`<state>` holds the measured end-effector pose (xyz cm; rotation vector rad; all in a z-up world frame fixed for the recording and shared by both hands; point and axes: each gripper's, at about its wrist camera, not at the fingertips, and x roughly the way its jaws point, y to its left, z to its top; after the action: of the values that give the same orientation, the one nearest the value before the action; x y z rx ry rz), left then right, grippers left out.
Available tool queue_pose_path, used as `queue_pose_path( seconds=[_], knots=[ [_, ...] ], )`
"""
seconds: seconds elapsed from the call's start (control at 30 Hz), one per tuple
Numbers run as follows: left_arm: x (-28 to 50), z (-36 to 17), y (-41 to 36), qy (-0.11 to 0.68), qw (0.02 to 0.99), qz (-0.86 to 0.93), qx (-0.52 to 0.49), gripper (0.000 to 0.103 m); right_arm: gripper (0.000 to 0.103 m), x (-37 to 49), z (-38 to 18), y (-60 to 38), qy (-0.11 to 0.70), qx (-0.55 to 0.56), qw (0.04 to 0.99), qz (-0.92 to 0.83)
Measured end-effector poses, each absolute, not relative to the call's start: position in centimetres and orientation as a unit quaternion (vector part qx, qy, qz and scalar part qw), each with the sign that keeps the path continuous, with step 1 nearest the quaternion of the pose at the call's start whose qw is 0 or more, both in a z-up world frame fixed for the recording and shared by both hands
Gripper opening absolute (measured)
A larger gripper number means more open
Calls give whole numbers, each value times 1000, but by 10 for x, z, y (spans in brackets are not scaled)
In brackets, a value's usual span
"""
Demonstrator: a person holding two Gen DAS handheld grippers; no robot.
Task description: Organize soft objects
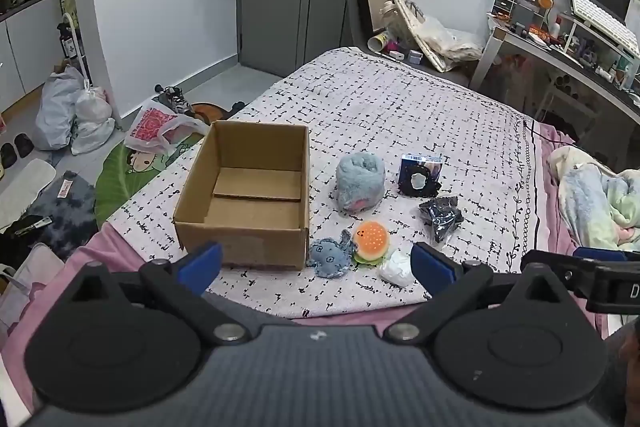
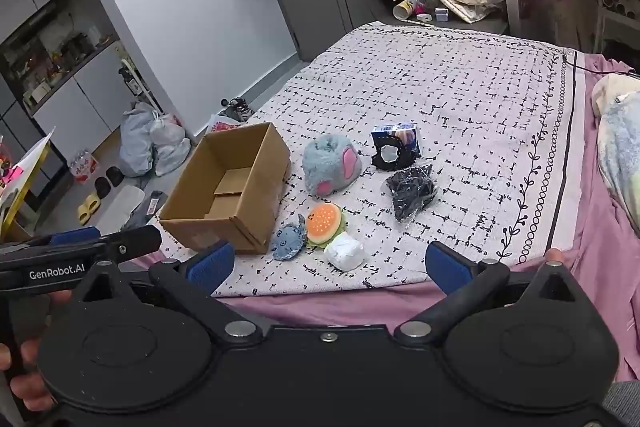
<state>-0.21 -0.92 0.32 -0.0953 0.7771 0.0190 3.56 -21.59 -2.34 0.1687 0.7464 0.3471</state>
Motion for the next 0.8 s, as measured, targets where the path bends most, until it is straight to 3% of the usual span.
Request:
queue_pose_path(
  seconds=[0.8],
  knots=[
    [-4, 2, -6, 377, 925, 16, -45, 100, 103, 34, -21, -213, 356, 73, 916, 169]
  ],
)
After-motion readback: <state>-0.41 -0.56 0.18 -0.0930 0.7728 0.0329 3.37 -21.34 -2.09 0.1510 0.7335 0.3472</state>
